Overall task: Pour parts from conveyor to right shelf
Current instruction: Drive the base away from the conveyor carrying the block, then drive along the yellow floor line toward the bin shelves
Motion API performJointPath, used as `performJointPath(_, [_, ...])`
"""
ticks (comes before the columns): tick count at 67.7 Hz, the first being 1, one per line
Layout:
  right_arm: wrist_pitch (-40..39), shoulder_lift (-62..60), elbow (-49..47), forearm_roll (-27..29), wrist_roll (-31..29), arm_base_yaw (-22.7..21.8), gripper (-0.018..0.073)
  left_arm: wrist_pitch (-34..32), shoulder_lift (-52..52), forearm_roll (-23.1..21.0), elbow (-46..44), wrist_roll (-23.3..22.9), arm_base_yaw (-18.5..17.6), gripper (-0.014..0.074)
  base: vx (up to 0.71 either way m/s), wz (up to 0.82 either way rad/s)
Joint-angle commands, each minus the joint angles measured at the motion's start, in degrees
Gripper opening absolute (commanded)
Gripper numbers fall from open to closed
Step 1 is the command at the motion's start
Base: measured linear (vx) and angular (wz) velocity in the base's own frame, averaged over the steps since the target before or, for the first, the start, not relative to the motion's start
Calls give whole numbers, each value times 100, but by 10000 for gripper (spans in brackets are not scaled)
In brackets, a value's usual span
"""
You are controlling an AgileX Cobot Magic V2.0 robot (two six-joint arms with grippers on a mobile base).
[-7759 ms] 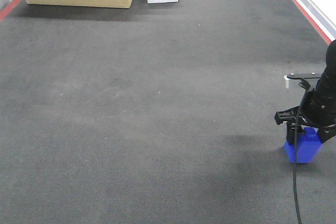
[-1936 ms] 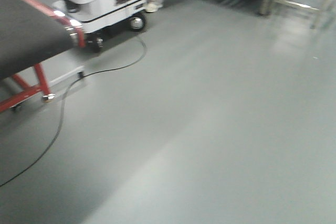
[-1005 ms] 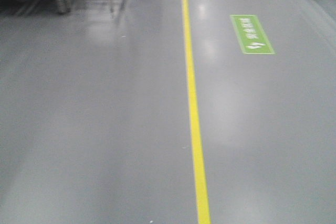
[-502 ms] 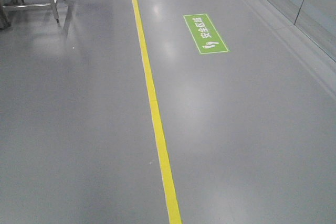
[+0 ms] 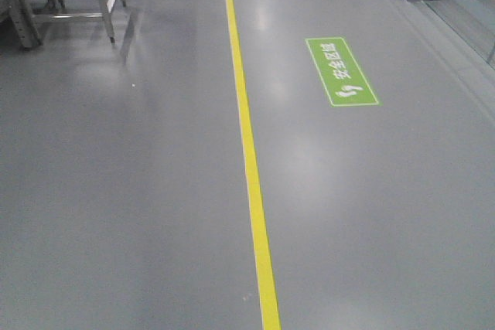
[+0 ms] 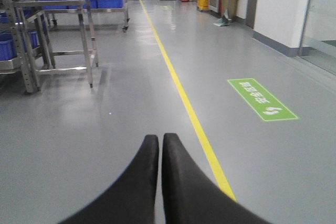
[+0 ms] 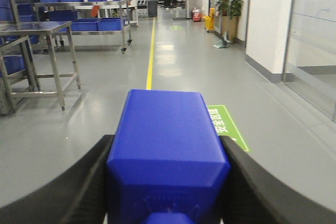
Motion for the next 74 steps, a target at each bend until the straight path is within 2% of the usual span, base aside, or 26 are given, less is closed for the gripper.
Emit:
performJointPath(1, [-441, 68, -146, 24, 1, -11, -5, -409, -30, -5, -108, -42, -29, -6, 55, 27])
performJointPath(74, [-441, 68, -146, 24, 1, -11, -5, -409, -30, -5, -108, -42, -29, -6, 63, 9])
